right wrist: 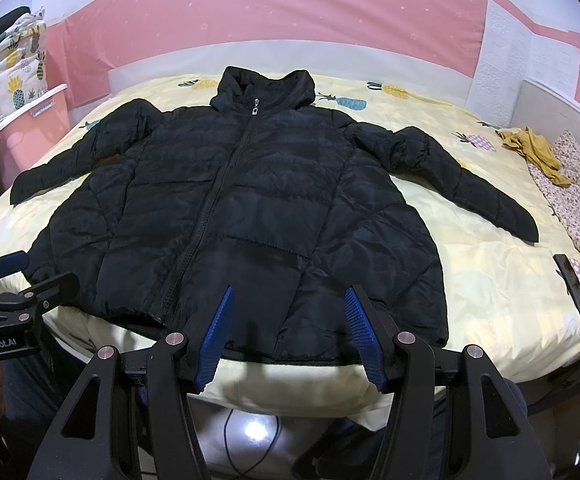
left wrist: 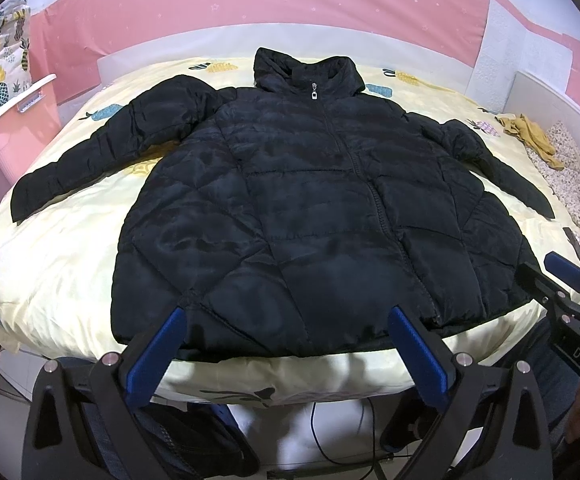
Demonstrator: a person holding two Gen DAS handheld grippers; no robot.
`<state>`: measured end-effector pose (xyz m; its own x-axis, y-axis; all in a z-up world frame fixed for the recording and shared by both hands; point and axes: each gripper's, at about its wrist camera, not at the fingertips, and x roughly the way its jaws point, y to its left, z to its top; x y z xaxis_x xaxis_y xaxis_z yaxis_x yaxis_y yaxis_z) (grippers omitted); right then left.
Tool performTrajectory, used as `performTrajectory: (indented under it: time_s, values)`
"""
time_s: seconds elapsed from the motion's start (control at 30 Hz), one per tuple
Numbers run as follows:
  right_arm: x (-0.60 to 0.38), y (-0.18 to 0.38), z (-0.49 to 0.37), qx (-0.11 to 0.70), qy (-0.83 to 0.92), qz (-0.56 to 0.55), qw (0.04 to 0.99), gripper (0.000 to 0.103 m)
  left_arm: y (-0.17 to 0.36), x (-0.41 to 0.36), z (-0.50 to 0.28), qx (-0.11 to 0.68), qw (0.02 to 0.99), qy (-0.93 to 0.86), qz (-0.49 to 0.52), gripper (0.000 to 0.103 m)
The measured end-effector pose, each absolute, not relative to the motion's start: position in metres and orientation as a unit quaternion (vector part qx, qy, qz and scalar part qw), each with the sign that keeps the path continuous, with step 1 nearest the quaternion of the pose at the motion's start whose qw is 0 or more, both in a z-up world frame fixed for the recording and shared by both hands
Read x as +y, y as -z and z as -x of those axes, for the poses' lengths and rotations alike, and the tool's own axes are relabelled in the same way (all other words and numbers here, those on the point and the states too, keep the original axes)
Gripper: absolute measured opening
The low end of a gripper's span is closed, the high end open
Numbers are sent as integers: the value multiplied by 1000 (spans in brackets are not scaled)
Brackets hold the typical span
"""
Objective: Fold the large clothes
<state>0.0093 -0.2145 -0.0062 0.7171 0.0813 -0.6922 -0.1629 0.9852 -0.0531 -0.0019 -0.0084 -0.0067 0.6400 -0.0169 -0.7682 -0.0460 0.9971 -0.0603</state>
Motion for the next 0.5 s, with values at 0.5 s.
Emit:
performTrajectory:
  time_s: [0.5]
  values:
    - [-213,8,-10,372,-66,57,924,58,9,-7,0,426,904,-10,39,101]
